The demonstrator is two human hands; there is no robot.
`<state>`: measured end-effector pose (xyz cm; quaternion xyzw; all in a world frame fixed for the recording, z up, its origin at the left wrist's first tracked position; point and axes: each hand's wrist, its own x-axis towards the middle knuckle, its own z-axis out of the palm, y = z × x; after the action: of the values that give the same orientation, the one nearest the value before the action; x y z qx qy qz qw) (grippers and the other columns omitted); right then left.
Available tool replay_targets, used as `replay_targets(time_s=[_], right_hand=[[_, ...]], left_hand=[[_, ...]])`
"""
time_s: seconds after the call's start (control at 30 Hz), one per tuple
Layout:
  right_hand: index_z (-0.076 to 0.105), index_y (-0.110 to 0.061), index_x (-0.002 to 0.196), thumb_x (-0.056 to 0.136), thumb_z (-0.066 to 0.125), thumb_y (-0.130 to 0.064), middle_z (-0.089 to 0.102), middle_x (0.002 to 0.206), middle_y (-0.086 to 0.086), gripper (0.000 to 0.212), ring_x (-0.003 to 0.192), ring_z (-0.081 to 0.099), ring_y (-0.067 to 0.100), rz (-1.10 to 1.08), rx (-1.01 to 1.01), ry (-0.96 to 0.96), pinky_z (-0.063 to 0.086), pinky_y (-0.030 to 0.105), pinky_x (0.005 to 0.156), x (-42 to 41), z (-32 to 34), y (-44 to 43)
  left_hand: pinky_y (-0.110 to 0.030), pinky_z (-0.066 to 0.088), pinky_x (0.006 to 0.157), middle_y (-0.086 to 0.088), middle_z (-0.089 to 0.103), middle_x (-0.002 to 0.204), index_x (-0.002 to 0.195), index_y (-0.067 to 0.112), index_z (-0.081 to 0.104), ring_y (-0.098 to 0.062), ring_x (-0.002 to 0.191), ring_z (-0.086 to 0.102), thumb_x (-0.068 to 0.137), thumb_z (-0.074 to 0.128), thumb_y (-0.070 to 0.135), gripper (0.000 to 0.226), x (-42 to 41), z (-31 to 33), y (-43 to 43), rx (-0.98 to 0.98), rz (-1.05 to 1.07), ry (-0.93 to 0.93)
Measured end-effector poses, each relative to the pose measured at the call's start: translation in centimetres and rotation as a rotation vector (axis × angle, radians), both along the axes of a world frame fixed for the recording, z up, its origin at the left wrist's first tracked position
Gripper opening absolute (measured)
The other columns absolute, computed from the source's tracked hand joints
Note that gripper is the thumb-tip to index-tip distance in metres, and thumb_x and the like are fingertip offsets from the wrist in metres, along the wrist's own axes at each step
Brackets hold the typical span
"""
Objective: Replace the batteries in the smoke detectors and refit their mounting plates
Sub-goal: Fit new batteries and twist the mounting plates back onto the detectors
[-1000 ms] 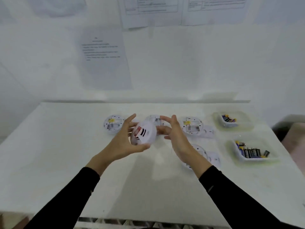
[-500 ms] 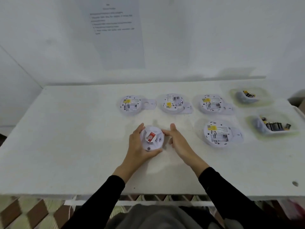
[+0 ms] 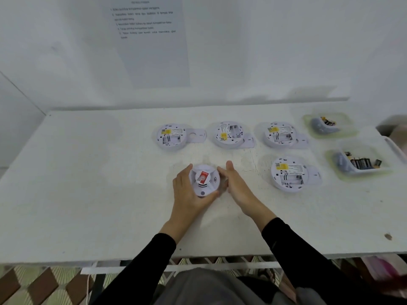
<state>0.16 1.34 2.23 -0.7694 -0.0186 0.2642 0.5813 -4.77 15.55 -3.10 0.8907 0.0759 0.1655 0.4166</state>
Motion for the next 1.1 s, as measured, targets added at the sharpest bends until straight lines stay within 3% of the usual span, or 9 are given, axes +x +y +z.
replay_targets(time_s=[0.13,0.3,0.37,0.43,0.5,0.6,0.67,0.83,1.1], right_hand=[[0.056,-0.013,0.130,0.102,0.023,-0.051,0.060,0.124,0.002,0.057,0.111,0.055,0.015,-0.094,-0.015,-0.038,0.041,0.026,0.094,0.3,-0.6,-0.2],[0.056,-0.018,0.128,0.097,0.053,-0.016,0.058,0.111,0.000,0.031,0.076,0.052,0.006,-0.033,-0.092,-0.406,0.042,0.008,0.070,4.4,0.7,1.7],[0.057,-0.011,0.126,0.096,0.047,-0.004,0.058,0.114,0.007,0.033,0.087,0.055,0.010,0.076,-0.178,-0.542,0.040,0.005,0.075,7.3,1.0,3.6],[0.059,-0.007,0.125,0.095,0.043,0.000,0.059,0.120,0.010,0.035,0.105,0.056,0.018,0.179,-0.292,-0.625,0.036,0.009,0.086,10.1,1.4,5.4],[0.058,-0.009,0.126,0.095,0.044,-0.003,0.058,0.127,0.009,0.034,0.117,0.053,0.022,0.313,-0.455,-0.686,0.034,0.021,0.097,12.5,1.6,7.0],[0.058,-0.013,0.126,0.093,0.051,-0.018,0.057,0.131,0.005,0.033,0.124,0.049,0.023,0.564,-0.783,-0.735,0.027,0.034,0.111,14.8,1.7,8.9],[0.059,-0.015,0.119,0.088,0.057,-0.027,0.059,0.125,0.003,0.033,0.123,0.049,0.022,0.659,-0.898,-0.750,0.020,0.038,0.115,15.5,1.5,9.8],[0.045,-0.015,0.118,0.079,0.064,-0.032,0.053,0.118,0.006,0.047,0.111,0.050,0.029,0.624,-0.874,-0.693,0.034,0.043,0.099,16.2,1.1,10.8],[0.044,-0.019,0.119,0.072,0.068,-0.037,0.047,0.115,0.003,0.055,0.105,0.047,0.027,0.546,-0.907,-0.820,0.025,0.040,0.099,15.3,1.5,9.4]], left_hand=[[-0.023,0.028,0.103,0.006,0.045,0.127,0.138,0.007,0.044,-0.007,0.118,0.039,0.070,0.062,0.070,0.094,-0.2,0.8,-0.1,-0.065,0.013,0.023],[-0.046,0.036,0.109,0.001,0.043,0.137,0.141,0.011,0.040,-0.023,0.126,0.040,0.087,0.056,0.053,0.070,2.2,2.8,3.0,-0.218,0.172,0.017],[-0.047,0.038,0.109,-0.001,0.043,0.137,0.142,0.009,0.040,-0.025,0.127,0.042,0.088,0.066,0.042,0.068,4.3,3.6,5.5,-0.226,0.226,0.011],[-0.033,0.037,0.111,-0.003,0.045,0.138,0.143,0.006,0.038,-0.018,0.127,0.043,0.085,0.077,0.029,0.074,6.1,4.5,7.6,-0.216,0.247,0.020],[-0.014,0.032,0.105,0.001,0.048,0.136,0.145,0.002,0.036,-0.007,0.124,0.043,0.077,0.085,0.025,0.087,7.7,4.8,9.2,-0.212,0.209,0.079],[-0.036,0.032,0.116,-0.007,0.039,0.151,0.151,0.009,0.026,-0.020,0.139,0.038,0.061,0.091,0.049,0.118,9.4,4.3,11.3,-0.205,0.136,0.231],[-0.042,0.043,0.109,-0.005,0.050,0.140,0.144,0.009,0.033,-0.020,0.129,0.050,0.052,0.091,0.060,0.120,10.4,3.8,12.2,-0.185,0.130,0.282],[-0.036,0.041,0.108,0.001,0.052,0.134,0.144,0.014,0.039,-0.016,0.126,0.048,0.049,0.090,0.064,0.118,12.1,3.8,12.5,-0.111,0.070,0.326],[-0.022,0.036,0.094,-0.007,0.049,0.129,0.142,0.015,0.042,-0.010,0.111,0.035,0.044,0.076,0.072,0.118,10.6,4.2,11.8,-0.009,0.076,0.240]])
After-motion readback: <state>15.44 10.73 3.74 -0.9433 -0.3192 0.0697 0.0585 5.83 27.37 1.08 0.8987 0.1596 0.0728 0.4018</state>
